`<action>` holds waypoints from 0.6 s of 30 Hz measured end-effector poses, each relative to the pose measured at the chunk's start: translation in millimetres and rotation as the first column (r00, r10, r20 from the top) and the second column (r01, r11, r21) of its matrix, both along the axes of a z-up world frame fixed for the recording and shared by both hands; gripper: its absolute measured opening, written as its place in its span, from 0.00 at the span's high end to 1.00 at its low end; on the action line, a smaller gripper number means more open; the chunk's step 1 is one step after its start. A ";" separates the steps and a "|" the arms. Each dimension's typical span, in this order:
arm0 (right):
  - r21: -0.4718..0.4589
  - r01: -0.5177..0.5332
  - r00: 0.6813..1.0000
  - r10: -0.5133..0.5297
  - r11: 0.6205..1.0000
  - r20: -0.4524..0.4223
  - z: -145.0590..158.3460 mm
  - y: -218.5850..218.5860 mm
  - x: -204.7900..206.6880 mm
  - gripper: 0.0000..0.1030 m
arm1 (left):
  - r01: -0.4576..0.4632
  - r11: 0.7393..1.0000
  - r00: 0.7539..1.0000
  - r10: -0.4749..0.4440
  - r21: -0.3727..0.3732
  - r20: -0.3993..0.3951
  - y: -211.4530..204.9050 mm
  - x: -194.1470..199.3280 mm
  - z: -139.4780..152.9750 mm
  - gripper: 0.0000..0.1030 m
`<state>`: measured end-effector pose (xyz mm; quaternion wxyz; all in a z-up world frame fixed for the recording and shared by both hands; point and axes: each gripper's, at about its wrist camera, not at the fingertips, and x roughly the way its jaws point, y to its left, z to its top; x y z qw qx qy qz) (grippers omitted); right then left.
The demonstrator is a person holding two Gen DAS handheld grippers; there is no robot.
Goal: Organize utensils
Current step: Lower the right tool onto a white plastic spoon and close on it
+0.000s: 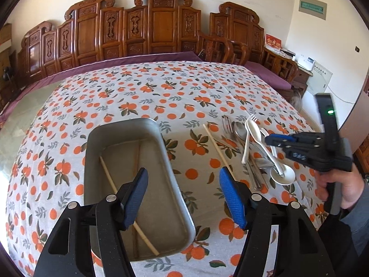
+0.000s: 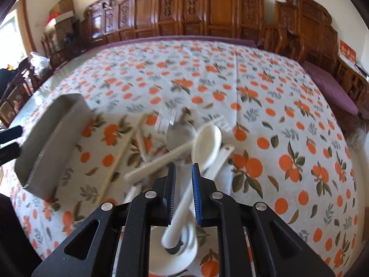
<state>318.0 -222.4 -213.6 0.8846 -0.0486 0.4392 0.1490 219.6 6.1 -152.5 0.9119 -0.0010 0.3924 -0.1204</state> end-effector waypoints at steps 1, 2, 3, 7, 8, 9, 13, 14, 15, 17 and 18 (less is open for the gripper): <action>-0.007 0.013 1.000 -0.013 1.000 -0.013 -4.5 -1.8 2.8 0.84 | 0.002 1.000 1.000 -0.002 0.002 0.001 -1.9 -0.4 0.0 0.41; -0.013 0.019 1.000 -0.019 1.000 -0.014 -6.5 -2.3 3.9 0.84 | 0.005 1.000 1.000 -0.005 0.003 0.002 -3.6 -1.1 0.1 0.41; -0.011 0.018 1.000 -0.018 1.000 -0.008 -6.5 -2.3 4.0 0.84 | 0.008 1.000 1.000 -0.008 0.004 0.004 -5.2 -1.8 0.2 0.41; -0.027 0.025 1.000 -0.025 0.999 -0.012 -6.3 0.0 5.0 0.84 | 0.014 1.000 1.000 -0.014 0.010 0.008 -11.2 -3.3 1.0 0.41; -0.036 0.025 1.000 -0.026 0.999 -0.013 -5.7 0.7 4.9 0.83 | 0.013 1.000 1.000 -0.014 0.010 0.009 -12.2 -3.8 1.3 0.41; -0.041 0.026 0.999 -0.027 0.999 -0.018 -5.2 0.9 4.8 0.82 | 0.012 1.000 1.000 -0.012 0.008 0.010 -13.0 -4.1 1.7 0.41; -0.041 0.017 0.999 -0.019 0.999 -0.045 -4.7 -0.2 4.0 0.79 | 0.013 1.000 1.000 -0.013 0.002 0.013 -16.4 -4.3 3.6 0.41; -0.050 0.020 0.999 -0.022 0.999 -0.047 -4.5 -0.6 3.7 0.79 | 0.014 1.000 1.000 -0.014 0.002 0.015 -17.3 -4.5 4.1 0.41; -0.063 0.025 0.998 -0.028 0.998 -0.050 -4.3 -0.8 3.3 0.79 | 0.016 1.000 1.000 -0.016 0.003 0.016 -18.2 -4.8 4.5 0.41; -0.067 0.017 0.998 -0.021 0.998 -0.065 -4.2 -0.3 3.6 0.73 | 0.019 1.000 1.000 -0.019 0.002 0.018 -20.7 -5.3 5.4 0.41; -0.067 0.010 0.997 -0.015 0.998 -0.074 -4.2 1.0 4.5 0.73 | 0.022 1.000 1.000 -0.022 0.003 0.018 -21.9 -5.4 5.6 0.41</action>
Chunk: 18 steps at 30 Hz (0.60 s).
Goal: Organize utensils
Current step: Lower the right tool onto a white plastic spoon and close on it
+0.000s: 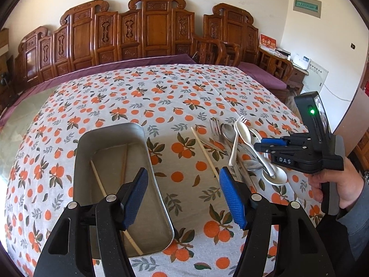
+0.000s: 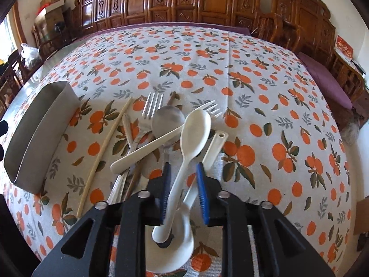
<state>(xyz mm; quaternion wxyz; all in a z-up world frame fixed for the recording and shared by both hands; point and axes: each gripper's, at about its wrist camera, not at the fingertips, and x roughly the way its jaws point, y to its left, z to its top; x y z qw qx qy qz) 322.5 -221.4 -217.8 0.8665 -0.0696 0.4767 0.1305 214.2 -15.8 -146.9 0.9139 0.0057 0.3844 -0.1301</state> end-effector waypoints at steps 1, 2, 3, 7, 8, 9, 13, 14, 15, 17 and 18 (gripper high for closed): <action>0.001 -0.006 1.000 0.006 1.000 -0.007 0.0 1.6 1.4 0.72 | 0.002 1.000 1.000 -0.002 0.000 0.001 -0.7 -0.2 0.2 0.41; -0.007 -0.012 1.000 0.012 1.000 -0.016 0.4 4.9 4.1 0.72 | 0.005 1.000 1.000 -0.005 0.000 0.003 -1.3 -0.4 0.7 0.41; -0.023 -0.014 1.000 0.013 1.000 -0.022 0.4 8.0 7.2 0.72 | 0.006 1.000 1.000 -0.006 -0.001 0.004 -1.9 -0.6 0.9 0.41; -0.063 -0.051 0.996 0.047 0.997 -0.077 -1.5 19.7 22.7 0.72 | 0.012 1.000 1.000 -0.012 -0.006 0.008 -2.8 -1.4 2.5 0.41; -0.081 -0.060 0.992 0.050 0.995 -0.116 -5.2 22.3 29.8 0.72 | 0.012 1.000 1.000 -0.012 -0.007 0.008 -2.6 -1.4 2.8 0.41; -0.088 -0.077 0.987 0.064 0.993 -0.145 -8.7 24.4 33.3 0.72 | 0.011 1.000 1.000 -0.011 -0.007 0.007 -2.6 -1.5 2.9 0.41; -0.159 -0.107 0.977 0.074 0.981 -0.200 -14.9 26.7 42.2 0.71 | 0.014 1.000 1.000 -0.013 -0.017 0.011 -2.4 -2.0 5.7 0.41; -0.162 -0.111 0.975 0.076 0.981 -0.208 -15.3 25.2 42.0 0.71 | 0.014 1.000 1.000 -0.014 -0.021 0.014 -1.9 -2.3 6.9 0.41; -0.160 -0.108 0.974 0.072 0.981 -0.216 -16.5 21.7 41.6 0.71 | 0.016 1.000 1.000 -0.015 -0.024 0.016 -1.6 -2.6 7.8 0.41; -0.137 -0.091 0.973 0.058 0.986 -0.225 -18.3 14.1 40.6 0.71 | 0.020 0.999 1.000 -0.019 -0.028 0.020 -1.7 -3.8 9.5 0.41; -0.122 -0.076 0.973 0.047 0.990 -0.226 -19.1 9.6 38.9 0.71 | 0.021 0.999 1.000 -0.021 -0.029 0.020 -1.3 -4.4 9.9 0.41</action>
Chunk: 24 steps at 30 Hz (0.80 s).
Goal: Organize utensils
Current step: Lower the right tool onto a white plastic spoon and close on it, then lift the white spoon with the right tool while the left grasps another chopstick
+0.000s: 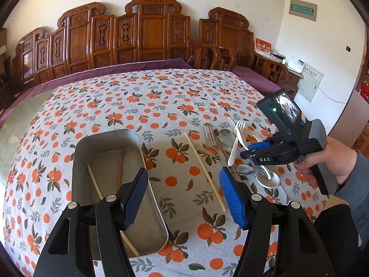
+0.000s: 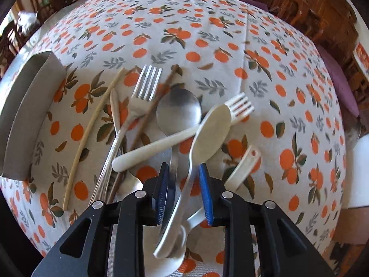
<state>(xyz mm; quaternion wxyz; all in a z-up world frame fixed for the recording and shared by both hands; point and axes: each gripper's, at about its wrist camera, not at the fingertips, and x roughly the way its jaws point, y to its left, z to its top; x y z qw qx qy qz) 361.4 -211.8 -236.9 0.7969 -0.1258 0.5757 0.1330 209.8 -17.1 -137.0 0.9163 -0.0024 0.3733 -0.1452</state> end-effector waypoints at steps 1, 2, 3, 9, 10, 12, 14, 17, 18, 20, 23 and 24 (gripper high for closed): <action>0.009 0.009 1.000 -0.009 1.000 -0.002 -0.2 -3.5 -1.4 0.71 | 0.003 1.000 1.000 -0.003 -0.001 0.000 -0.3 -0.8 0.3 0.41; 0.015 0.017 1.000 -0.017 1.000 -0.003 -0.9 -6.4 -1.9 0.71 | 0.005 1.000 1.000 -0.005 -0.001 0.000 -0.4 -1.4 0.5 0.41; 0.016 0.026 1.000 -0.026 1.000 -0.002 -0.7 -9.2 -3.7 0.71 | 0.007 1.000 1.000 -0.007 -0.001 0.000 -0.4 -1.8 0.5 0.41; 0.058 0.058 0.998 -0.058 0.997 -0.001 0.5 -19.1 -9.7 0.88 | 0.012 1.000 1.000 -0.012 -0.004 0.008 -2.6 -4.2 3.6 0.41; 0.069 0.064 0.998 -0.064 0.996 0.003 1.6 -19.7 -10.1 0.89 | 0.013 1.000 1.000 -0.013 -0.003 0.008 -3.2 -4.5 3.6 0.41; 0.099 0.077 0.997 -0.079 0.992 0.018 5.2 -23.9 -12.3 0.91 | 0.013 1.000 1.000 -0.013 0.005 0.006 -4.6 -4.8 2.4 0.41; 0.117 0.085 0.995 -0.091 0.989 0.044 8.9 -28.6 -14.5 0.91 | 0.012 1.000 1.000 -0.012 0.016 0.000 -7.1 -4.0 0.0 0.41; 0.173 0.107 0.987 -0.125 0.979 0.099 20.1 -37.7 -22.5 0.91 | 0.008 1.000 1.000 -0.008 0.020 -0.012 -11.4 -2.0 -2.2 0.41; 0.203 0.116 0.983 -0.142 0.972 0.117 23.9 -42.1 -25.1 0.92 | 0.008 1.000 1.000 -0.007 0.021 -0.015 -13.1 -1.0 -2.9 0.41; 0.230 0.122 0.977 -0.158 0.965 0.145 28.3 -46.9 -29.4 0.96 | 0.010 1.000 1.000 -0.009 0.026 -0.026 -19.6 2.1 -4.7 0.41; 0.260 0.124 0.970 -0.172 0.958 0.171 33.5 -53.6 -33.2 0.96 | 0.020 0.999 0.999 -0.019 0.036 -0.037 -31.9 6.4 -7.1 0.41; 0.271 0.123 0.970 -0.174 0.955 0.171 33.9 -56.9 -33.3 0.96 | 0.026 0.999 0.999 -0.024 0.044 -0.042 -36.8 8.4 -8.8 0.41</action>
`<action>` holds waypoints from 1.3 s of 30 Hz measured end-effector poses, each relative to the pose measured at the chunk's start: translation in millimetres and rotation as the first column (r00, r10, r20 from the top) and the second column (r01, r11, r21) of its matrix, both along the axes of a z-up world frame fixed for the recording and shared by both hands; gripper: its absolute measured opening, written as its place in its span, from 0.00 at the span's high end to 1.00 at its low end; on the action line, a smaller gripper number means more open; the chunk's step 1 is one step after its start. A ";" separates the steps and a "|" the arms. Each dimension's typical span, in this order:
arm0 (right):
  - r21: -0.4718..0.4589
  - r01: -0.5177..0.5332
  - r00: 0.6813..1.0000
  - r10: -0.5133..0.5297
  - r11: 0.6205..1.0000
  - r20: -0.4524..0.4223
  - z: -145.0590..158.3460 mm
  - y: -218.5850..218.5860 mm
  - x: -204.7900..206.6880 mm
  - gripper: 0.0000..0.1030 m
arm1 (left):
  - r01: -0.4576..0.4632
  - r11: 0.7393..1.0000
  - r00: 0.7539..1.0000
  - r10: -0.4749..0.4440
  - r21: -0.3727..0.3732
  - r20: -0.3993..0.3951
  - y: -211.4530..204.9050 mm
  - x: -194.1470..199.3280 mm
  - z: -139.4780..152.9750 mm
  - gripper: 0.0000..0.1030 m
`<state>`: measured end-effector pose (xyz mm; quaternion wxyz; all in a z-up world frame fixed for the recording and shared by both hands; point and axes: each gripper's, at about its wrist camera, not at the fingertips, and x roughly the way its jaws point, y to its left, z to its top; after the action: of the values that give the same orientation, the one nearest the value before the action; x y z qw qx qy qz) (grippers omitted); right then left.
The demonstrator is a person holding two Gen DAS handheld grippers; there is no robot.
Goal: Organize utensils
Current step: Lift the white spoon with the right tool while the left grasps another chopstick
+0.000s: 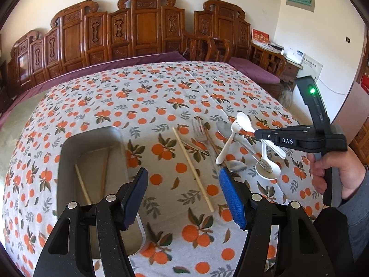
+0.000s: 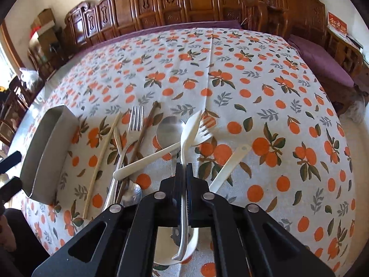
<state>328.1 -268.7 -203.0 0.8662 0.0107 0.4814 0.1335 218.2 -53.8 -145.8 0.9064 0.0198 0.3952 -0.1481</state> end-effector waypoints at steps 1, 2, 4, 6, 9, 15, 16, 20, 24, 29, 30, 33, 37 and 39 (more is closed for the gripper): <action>0.004 -0.001 1.000 0.001 1.000 -0.001 -0.5 -2.4 0.2 0.96 | 0.004 1.000 1.000 -0.004 0.008 -0.004 -3.6 1.4 -1.3 0.41; 0.006 -0.001 1.000 0.001 1.000 0.000 -1.3 -3.9 0.1 0.96 | 0.008 1.000 1.000 -0.008 0.017 -0.009 -8.1 3.4 -3.1 0.41; 0.022 -0.006 1.000 0.006 1.000 0.002 -1.5 -6.7 -1.1 0.96 | 0.015 1.000 0.999 -0.014 0.027 -0.030 -16.3 9.5 -8.5 0.41; 0.031 -0.012 1.000 0.012 0.999 0.009 -1.9 -7.3 -0.9 0.96 | 0.019 0.999 0.999 -0.017 0.032 -0.051 -22.8 16.4 -14.2 0.42; 0.049 -0.022 1.000 0.021 0.999 0.022 -1.8 -9.1 -3.0 0.96 | 0.022 0.999 0.996 -0.018 0.048 -0.084 -32.9 28.6 -26.0 0.50; 0.056 -0.038 0.999 0.037 0.998 0.024 -7.0 -10.7 -5.8 0.96 | 0.018 0.998 0.986 -0.008 0.059 -0.165 -44.8 54.7 -53.8 0.69; 0.056 -0.039 0.999 0.038 0.998 0.026 -7.1 -10.9 -6.3 0.96 | 0.015 0.997 0.985 -0.003 0.070 -0.174 -46.4 59.4 -58.9 0.72; 0.059 -0.033 0.999 0.030 0.998 0.044 -5.2 -12.3 -6.6 0.96 | 0.004 0.996 0.978 0.015 0.090 -0.208 -48.9 73.4 -73.4 0.78; 0.058 -0.042 0.998 0.040 0.997 0.049 -4.9 -8.2 -7.5 0.96 | 0.001 0.994 0.973 0.024 0.108 -0.232 -52.1 84.1 -84.6 0.79; 0.048 -0.063 0.997 0.061 0.997 0.051 -6.0 1.5 -10.0 0.96 | -0.007 0.992 0.973 0.035 0.126 -0.227 -47.6 87.1 -86.3 0.94; 0.048 -0.069 0.996 0.066 0.996 0.052 -5.7 3.9 -10.5 0.96 | -0.003 0.992 0.973 0.031 0.122 -0.229 -45.3 85.6 -86.2 0.95; 0.048 -0.080 0.995 0.078 0.996 0.055 -5.0 8.9 -11.2 0.96 | -0.010 0.995 0.971 0.033 0.099 -0.236 -31.9 77.9 -83.6 0.96; 0.057 -0.091 0.994 0.088 0.994 0.063 -1.7 16.0 -13.3 0.96 | -0.019 0.997 0.976 0.035 0.077 -0.215 -18.9 65.7 -71.2 0.96; 0.059 -0.100 0.993 0.096 0.993 0.069 0.0 21.4 -15.5 0.96 | -0.023 0.998 0.979 0.036 0.065 -0.199 -14.0 60.6 -62.4 0.96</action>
<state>312.6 -247.2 -203.0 0.8733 0.0099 0.4481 0.1910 278.8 -67.8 -208.2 0.8631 0.0271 0.4889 -0.1236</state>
